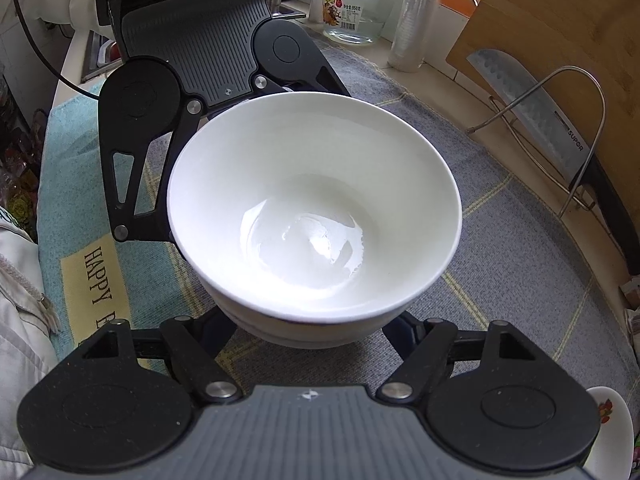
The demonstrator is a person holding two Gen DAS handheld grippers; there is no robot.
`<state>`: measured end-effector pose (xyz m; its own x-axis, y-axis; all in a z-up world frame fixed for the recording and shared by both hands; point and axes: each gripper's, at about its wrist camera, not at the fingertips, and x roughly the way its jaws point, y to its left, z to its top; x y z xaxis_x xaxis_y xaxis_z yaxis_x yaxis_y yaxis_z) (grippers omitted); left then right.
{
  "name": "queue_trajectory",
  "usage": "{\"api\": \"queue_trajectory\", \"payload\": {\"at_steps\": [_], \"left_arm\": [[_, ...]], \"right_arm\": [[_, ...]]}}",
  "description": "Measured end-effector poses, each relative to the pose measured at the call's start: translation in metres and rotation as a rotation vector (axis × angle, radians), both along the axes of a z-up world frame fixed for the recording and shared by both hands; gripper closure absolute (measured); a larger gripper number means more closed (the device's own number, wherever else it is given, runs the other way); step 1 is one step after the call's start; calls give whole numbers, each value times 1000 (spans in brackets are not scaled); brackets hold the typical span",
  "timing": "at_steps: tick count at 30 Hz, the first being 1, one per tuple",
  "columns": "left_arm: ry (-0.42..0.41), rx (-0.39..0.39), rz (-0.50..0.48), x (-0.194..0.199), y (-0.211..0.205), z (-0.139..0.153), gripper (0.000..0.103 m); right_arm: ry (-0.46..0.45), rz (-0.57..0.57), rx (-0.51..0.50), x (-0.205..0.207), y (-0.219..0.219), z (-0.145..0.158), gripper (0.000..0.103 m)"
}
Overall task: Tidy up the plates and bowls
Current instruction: 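Lift and carry the bowl stack with both tools over the fruit-motif plates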
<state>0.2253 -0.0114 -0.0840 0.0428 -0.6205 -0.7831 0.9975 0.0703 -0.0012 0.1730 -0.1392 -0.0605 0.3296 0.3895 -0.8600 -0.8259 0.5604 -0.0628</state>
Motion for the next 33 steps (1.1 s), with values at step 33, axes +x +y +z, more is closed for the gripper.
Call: {"api": "queue_trajectory", "payload": {"at_steps": [33], "left_arm": [[-79, -2, -33, -22, -127, 52, 20]], "right_arm": [[-32, -39, 40, -15, -128, 53, 20]]}}
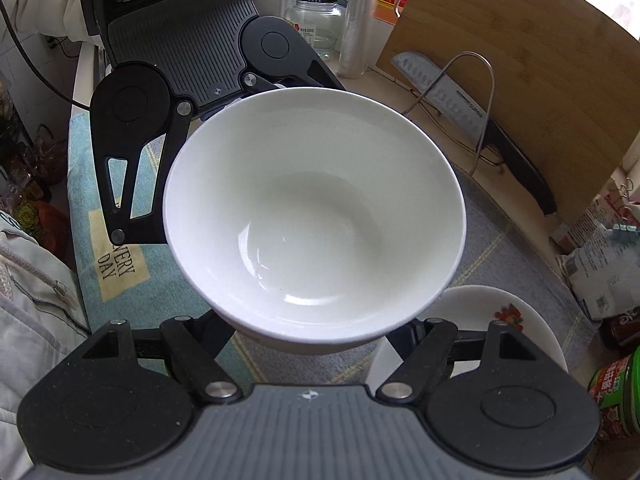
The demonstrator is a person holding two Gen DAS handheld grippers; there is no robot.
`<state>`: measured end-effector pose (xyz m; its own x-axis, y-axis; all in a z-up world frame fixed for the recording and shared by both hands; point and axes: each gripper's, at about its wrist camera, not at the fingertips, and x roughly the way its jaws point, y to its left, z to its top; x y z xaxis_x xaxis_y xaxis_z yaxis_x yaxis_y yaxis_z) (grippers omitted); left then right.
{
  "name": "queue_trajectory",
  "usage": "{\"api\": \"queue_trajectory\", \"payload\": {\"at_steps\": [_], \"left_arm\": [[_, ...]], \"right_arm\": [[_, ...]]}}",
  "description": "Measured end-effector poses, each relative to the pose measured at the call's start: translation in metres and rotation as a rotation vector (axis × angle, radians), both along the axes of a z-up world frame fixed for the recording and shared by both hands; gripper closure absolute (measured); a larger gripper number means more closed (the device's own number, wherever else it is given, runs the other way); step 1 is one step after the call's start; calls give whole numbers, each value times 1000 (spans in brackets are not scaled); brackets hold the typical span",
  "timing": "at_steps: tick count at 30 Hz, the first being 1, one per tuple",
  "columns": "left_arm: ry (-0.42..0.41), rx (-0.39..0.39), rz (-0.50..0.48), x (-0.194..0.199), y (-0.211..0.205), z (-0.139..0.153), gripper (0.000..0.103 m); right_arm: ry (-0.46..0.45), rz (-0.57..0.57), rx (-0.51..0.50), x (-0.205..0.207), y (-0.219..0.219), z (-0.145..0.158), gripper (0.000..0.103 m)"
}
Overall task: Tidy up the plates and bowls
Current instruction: 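Lift and carry the bowl stack with both tools over the fruit-motif plates, then lower the bowl stack onto the plates and open both tools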
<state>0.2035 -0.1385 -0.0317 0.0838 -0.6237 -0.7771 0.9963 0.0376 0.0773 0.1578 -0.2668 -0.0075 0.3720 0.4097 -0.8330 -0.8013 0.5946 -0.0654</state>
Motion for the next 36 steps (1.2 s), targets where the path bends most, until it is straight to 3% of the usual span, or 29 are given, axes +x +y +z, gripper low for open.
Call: {"api": "queue_trajectory", "payload": {"at_steps": [15, 36], "left_arm": [[-24, -12, -82, 13, -79, -6, 20], [-9, 4, -76, 38, -110, -27, 20]], "right_arm": [[-7, -99, -30, 10, -77, -2, 20], [14, -120, -65, 31, -104, -22, 20]]}}
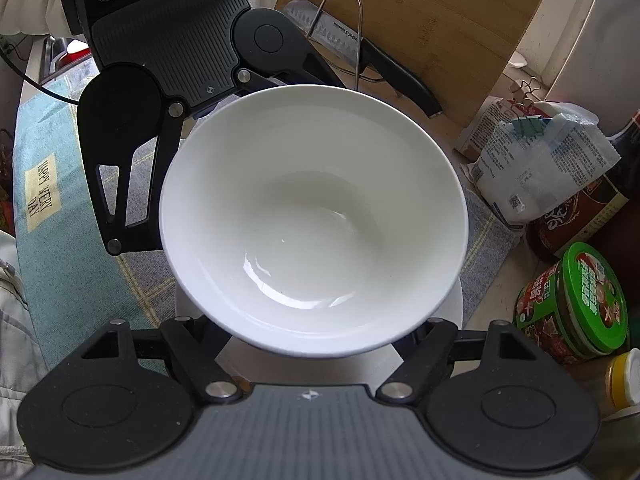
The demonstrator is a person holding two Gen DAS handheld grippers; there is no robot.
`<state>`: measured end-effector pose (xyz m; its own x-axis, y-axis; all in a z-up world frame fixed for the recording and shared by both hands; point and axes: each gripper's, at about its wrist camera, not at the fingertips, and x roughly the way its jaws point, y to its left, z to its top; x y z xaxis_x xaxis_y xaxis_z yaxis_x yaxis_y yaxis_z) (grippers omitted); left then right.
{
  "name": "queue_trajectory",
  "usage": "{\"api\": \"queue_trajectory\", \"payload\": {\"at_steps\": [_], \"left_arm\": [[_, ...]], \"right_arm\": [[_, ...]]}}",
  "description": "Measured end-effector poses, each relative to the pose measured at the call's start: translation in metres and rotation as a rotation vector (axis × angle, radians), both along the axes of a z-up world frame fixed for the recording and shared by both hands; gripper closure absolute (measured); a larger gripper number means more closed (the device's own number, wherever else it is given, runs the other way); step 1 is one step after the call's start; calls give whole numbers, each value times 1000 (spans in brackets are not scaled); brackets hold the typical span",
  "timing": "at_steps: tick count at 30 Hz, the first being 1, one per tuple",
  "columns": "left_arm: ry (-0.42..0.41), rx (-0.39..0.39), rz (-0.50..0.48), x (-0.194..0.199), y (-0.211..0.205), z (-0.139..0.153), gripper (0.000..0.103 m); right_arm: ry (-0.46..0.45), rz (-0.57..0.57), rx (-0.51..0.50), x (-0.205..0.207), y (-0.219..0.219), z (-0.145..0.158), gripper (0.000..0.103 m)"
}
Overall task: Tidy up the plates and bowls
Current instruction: 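Lower the bowl stack onto the plates and open both tools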
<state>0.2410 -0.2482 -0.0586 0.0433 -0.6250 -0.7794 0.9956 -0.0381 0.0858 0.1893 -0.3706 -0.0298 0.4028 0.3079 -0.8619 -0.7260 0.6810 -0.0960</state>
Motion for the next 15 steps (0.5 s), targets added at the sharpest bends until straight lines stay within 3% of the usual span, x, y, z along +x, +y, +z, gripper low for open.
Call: {"api": "queue_trajectory", "payload": {"at_steps": [15], "left_arm": [[26, 3, 22, 11, -9, -6, 20]], "right_arm": [[26, -20, -7, 13, -9, -7, 21]]}}
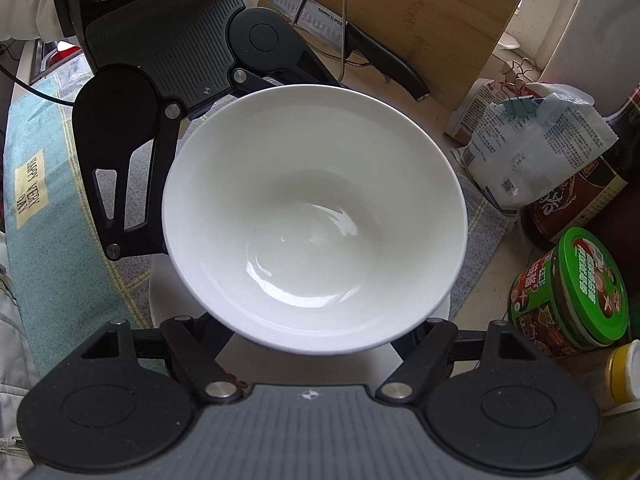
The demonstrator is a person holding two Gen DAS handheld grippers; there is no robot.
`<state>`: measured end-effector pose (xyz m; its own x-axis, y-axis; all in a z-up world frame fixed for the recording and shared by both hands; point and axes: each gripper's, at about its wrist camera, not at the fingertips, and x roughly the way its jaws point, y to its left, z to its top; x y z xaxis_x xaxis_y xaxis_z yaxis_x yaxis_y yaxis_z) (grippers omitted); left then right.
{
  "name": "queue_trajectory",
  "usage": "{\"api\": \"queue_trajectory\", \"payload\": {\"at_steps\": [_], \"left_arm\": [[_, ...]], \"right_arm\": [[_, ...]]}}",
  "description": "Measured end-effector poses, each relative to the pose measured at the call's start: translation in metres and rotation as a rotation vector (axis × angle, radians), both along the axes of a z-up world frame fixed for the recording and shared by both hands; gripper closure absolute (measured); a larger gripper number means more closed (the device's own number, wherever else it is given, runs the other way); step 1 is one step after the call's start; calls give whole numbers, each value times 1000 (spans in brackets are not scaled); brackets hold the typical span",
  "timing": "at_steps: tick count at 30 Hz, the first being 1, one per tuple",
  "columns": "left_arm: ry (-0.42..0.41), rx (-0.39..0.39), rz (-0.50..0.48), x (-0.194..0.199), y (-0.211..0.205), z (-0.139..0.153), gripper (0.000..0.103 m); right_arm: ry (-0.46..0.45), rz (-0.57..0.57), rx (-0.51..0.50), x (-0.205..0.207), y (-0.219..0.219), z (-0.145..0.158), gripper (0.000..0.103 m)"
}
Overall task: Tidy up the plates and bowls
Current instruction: 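Lower the bowl stack onto the plates and open both tools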
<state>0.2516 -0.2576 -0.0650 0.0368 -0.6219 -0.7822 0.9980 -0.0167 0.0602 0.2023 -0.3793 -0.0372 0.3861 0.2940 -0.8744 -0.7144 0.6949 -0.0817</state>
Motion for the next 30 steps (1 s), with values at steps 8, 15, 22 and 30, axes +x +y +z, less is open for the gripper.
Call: {"api": "queue_trajectory", "payload": {"at_steps": [8, 15, 22, 30], "left_arm": [[21, 9, 6, 2, -1, -4, 20], [36, 7, 11, 4, -3, -6, 20], [36, 8, 12, 5, -4, -6, 20], [28, 7, 15, 5, -4, -6, 19]], "right_arm": [[16, 6, -3, 2, 0, -4, 21], [28, 9, -8, 7, -1, -4, 21], [17, 9, -18, 5, 0, -5, 21], [11, 4, -15, 3, 0, -4, 20]]}}
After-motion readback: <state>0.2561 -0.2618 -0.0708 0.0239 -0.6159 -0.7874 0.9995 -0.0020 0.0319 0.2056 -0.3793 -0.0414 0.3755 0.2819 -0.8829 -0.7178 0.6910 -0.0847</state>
